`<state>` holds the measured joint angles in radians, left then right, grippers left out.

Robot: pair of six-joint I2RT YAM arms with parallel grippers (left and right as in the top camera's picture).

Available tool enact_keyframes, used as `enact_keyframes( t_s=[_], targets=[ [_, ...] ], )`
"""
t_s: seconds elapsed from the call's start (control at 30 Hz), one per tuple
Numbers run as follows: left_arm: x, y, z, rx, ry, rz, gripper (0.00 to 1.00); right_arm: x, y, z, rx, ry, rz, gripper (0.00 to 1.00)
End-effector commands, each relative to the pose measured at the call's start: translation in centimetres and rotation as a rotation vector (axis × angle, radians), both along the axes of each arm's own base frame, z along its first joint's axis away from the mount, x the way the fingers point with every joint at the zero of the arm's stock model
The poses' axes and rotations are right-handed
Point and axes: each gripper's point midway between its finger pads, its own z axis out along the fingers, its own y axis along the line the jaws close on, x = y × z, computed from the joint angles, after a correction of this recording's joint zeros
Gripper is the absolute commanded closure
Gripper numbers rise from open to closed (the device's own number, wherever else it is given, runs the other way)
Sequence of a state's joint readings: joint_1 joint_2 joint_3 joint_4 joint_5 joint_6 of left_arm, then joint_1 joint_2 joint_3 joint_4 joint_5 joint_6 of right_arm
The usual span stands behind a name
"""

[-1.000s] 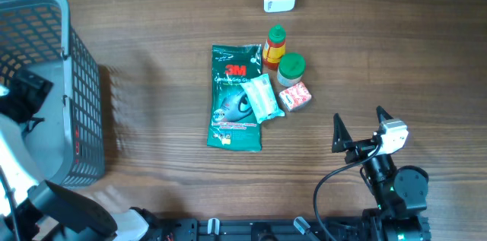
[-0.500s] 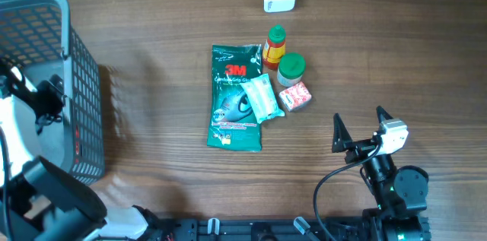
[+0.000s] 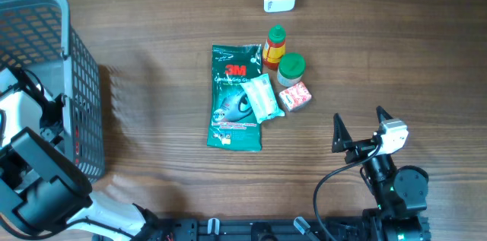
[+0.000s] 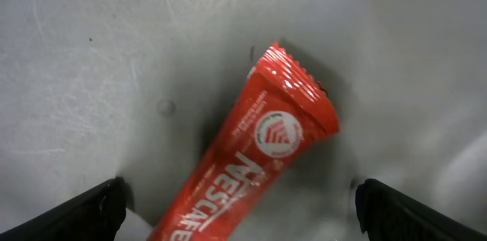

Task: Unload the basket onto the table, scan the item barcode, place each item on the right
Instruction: 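Reach the left gripper into the basket and grasp the red Nescafe stick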

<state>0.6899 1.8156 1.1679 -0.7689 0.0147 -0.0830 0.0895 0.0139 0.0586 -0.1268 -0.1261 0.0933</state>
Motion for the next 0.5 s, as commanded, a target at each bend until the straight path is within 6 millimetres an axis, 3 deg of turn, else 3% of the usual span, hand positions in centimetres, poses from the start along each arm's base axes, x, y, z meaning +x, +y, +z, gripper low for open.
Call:
enact_keyframes(
  t_s=[0.0, 0.07, 0.2, 0.27, 0.3, 0.4, 0.47],
  targets=[
    [-0.9, -0.5, -1.8, -0.033, 0.052, -0.016, 0.02, 0.1, -0.2, 0.1, 0.013, -0.001, -0.012, 0.0],
    [-1.3, -0.8, -2.3, -0.05, 0.073, -0.016, 0.06, 0.1, -0.2, 0.1, 0.013, -0.001, -0.012, 0.0],
    [-2.4, -1.6, -3.0, -0.087, 0.123, -0.016, 0.44, 0.1, -0.2, 0.1, 0.013, -0.001, -0.012, 0.0],
    [-3.0, -1.7, -3.1, -0.091, 0.151, -0.014, 0.7, 0.1, -0.2, 0.1, 0.013, -0.001, -0.012, 0.0],
    [-3.6, -1.6, -3.0, -0.081, 0.181, -0.013, 0.96, 0.1, -0.2, 0.1, 0.013, -0.001, -0.012, 0.0],
    [-4.8, -1.5, -2.8, -0.064, 0.244, -0.011, 0.96, 0.1, -0.2, 0.1, 0.013, -0.001, -0.012, 0.0],
    [-4.7, -1.3, -2.1, -0.065, 0.244, 0.017, 0.96, 0.1, -0.2, 0.1, 0.013, -0.001, -0.012, 0.0]
  ],
)
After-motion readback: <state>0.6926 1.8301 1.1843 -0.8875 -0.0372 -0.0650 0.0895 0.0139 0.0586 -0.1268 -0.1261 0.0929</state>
